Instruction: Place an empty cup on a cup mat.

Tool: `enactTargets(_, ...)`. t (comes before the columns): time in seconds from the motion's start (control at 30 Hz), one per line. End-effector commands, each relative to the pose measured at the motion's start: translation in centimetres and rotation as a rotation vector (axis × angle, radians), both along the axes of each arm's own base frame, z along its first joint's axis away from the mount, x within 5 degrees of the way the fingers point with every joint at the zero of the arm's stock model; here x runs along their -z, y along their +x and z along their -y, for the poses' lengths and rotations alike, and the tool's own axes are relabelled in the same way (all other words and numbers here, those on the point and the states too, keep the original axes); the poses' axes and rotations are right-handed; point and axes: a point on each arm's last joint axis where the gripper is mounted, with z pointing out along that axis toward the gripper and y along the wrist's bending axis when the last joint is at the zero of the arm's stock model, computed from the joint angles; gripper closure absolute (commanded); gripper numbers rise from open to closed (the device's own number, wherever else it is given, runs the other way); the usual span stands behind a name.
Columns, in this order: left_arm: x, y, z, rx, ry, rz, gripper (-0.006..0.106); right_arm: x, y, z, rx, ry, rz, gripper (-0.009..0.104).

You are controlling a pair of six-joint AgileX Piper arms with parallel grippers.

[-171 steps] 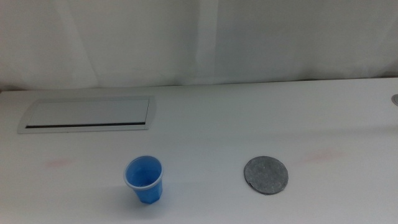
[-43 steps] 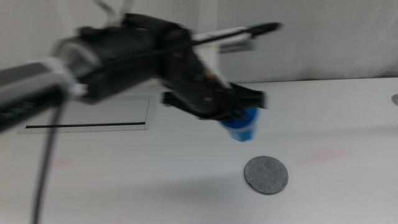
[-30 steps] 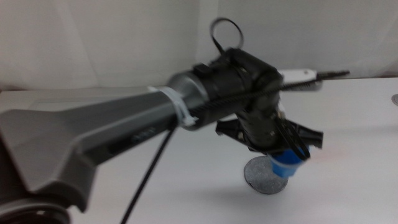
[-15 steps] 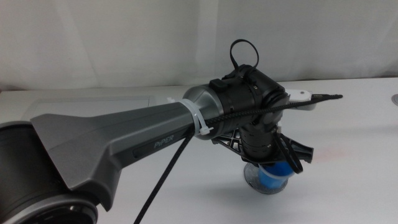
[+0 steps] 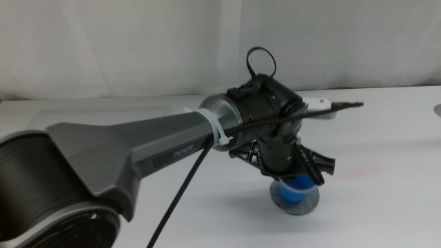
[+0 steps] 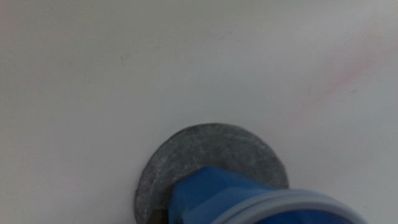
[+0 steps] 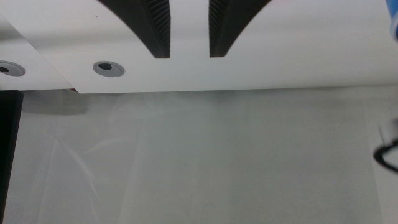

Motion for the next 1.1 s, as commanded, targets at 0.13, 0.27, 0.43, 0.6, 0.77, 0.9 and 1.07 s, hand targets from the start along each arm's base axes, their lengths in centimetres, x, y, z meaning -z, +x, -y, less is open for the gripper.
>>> enactTargets(0.13,0.8,0.1,0.2,-0.015,0.001,-0.014,0.103,1.1,-0.1,0.0,-0.003,-0.012,-0.007,0.071)
enactTargets(0.27,0.8,0.0,0.3,-0.020,-0.012,-0.025,0.103,1.1,-0.1,0.0,-0.003,-0.012,-0.007,0.071)
enactTargets(0.43,0.8,0.0,0.3,-0.021,-0.015,-0.025,0.077,1.1,-0.1,0.0,-0.003,-0.012,-0.007,0.071)
enactTargets(0.6,0.8,0.1,0.3,-0.019,-0.014,-0.021,0.030,1.1,-0.1,0.0,-0.003,-0.012,-0.007,0.071)
enactTargets(0.77,0.8,0.1,0.3,-0.017,-0.011,-0.016,0.010,1.1,-0.1,0.0,-0.003,-0.012,-0.007,0.071)
enactTargets(0.9,0.8,0.2,0.2,-0.011,-0.001,-0.002,0.010,1.1,-0.1,0.0,-0.003,-0.012,-0.007,0.071)
enactTargets(1.07,-0.7,0.2,0.2,-0.007,-0.042,0.029,0.010,1.1,-0.1,0.0,-0.003,-0.012,-0.007,0.071)
